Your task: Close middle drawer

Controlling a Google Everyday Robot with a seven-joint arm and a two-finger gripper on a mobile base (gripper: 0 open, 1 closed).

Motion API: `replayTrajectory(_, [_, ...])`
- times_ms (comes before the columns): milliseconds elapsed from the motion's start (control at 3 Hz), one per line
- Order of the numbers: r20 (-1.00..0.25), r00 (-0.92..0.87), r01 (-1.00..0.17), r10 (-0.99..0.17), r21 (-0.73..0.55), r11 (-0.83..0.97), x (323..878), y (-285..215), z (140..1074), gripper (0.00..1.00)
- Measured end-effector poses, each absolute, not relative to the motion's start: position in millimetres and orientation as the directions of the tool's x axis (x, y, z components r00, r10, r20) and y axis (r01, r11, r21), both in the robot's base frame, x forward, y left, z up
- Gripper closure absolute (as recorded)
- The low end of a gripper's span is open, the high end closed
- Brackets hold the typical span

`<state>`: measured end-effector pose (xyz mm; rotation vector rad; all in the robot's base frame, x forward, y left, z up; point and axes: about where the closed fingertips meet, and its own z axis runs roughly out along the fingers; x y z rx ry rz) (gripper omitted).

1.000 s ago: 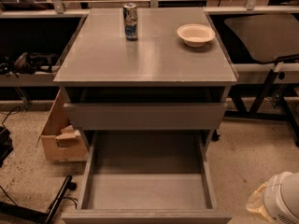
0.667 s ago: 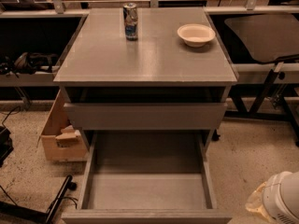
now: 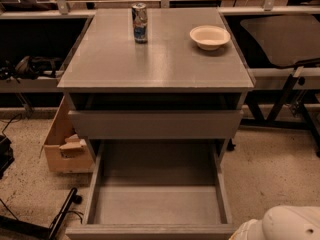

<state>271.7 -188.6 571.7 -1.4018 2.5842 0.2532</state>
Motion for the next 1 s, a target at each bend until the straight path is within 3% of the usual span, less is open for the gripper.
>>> replayTrajectory(667, [-0.293,-0.587,-0.809,-0.755,0.176,0.561,257,-138,455,1.00])
replayTrajectory(1000, [-0.351,-0.626,-0.774,-0.696,0.177,0.607,283,-125,425,1.00])
